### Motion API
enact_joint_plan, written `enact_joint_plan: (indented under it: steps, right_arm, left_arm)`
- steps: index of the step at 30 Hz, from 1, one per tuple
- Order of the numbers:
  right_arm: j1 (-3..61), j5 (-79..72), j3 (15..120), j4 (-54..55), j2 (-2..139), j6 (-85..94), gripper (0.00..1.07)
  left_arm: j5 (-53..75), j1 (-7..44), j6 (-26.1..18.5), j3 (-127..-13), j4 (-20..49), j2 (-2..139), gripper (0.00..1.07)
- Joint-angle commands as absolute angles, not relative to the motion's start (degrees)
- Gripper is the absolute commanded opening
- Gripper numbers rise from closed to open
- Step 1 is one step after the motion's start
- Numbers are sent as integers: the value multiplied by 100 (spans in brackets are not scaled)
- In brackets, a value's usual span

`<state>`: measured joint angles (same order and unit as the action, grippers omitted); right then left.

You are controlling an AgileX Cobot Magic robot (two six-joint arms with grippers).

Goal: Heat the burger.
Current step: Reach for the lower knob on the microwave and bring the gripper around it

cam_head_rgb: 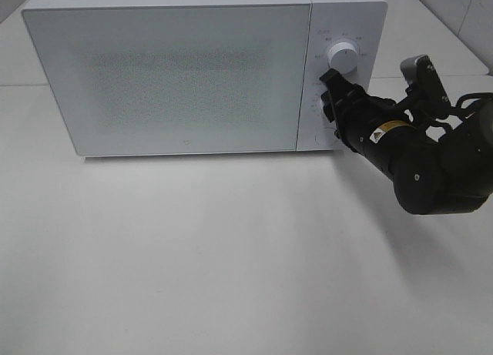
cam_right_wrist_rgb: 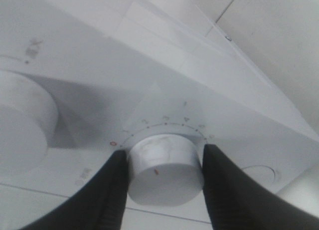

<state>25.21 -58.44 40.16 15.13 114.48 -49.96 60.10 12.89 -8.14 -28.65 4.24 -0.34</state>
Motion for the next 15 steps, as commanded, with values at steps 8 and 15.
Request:
enact_joint_plan:
  steps: [8,15]
  right_arm:
    - [2521,-6268,4108,888,11431,-7454,0]
    - [2521,-6749,4108,802,11431,-8617,0]
  left_arm:
    - [5924,1272,-802,-2842,481,-143,0]
    - [5924,1272,-802,-2842,481,-143,0]
